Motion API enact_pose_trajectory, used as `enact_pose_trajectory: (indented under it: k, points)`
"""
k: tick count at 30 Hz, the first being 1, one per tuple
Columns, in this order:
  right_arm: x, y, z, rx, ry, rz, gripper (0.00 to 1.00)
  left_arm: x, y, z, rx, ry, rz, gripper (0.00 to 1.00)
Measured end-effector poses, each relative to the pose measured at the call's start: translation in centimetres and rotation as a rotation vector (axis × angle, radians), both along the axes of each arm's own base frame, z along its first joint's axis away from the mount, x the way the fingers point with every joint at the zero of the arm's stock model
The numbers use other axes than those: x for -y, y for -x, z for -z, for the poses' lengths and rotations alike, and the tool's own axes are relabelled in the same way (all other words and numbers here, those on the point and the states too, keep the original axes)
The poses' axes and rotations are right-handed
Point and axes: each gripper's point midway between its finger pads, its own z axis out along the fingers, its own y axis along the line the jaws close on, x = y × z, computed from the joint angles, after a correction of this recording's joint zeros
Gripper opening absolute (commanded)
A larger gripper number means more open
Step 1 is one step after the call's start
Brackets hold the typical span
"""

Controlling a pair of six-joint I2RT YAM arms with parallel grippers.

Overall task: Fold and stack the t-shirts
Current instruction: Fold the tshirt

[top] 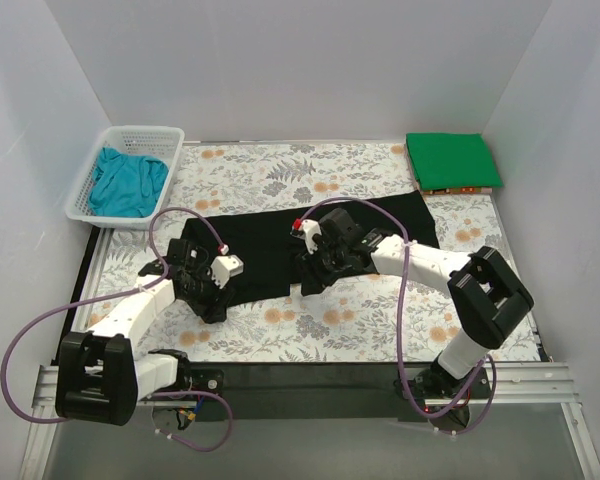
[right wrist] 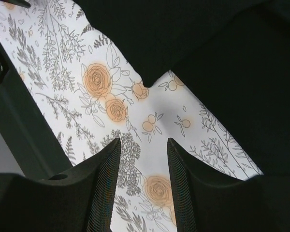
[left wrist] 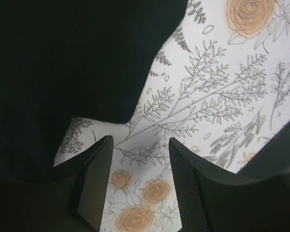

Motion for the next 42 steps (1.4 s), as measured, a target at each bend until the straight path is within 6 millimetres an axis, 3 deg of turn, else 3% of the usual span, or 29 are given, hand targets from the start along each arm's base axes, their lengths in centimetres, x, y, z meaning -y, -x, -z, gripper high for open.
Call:
enact_pose_trajectory:
  k: [11,19,24,28,37,42]
  points:
    - [-2.3,-0.4,3.8,-0.065,0.014,0.107,0.56,1.5,-1.7,0.8,0.1,-0.017,0.021,0.46]
    - [-3.8,0.2,4.4,-0.094,-0.012,0.107,0.57,1.8,-3.1,1.0,0.163,-0.041,-0.008,0.35]
    - [-4.8,0.0,4.3,-0.117,-0.039,0.109,0.55,1.6,-3.5,1.0,0.186,-0.053,-0.019,0.34]
    - [-5.4,-0.1,4.4,-0.127,-0.055,0.108,0.47,1.5,-3.5,1.0,0.183,-0.061,-0.038,0.39]
    - [-5.9,0.4,5.3,-0.186,-0.055,0.101,0.02,0.9,-2.7,0.9,0.122,-0.09,-0.076,0.42]
    - [-5.8,0.5,5.3,-0.194,-0.053,0.098,0.01,0.9,-2.5,0.9,0.092,-0.094,-0.093,0.41]
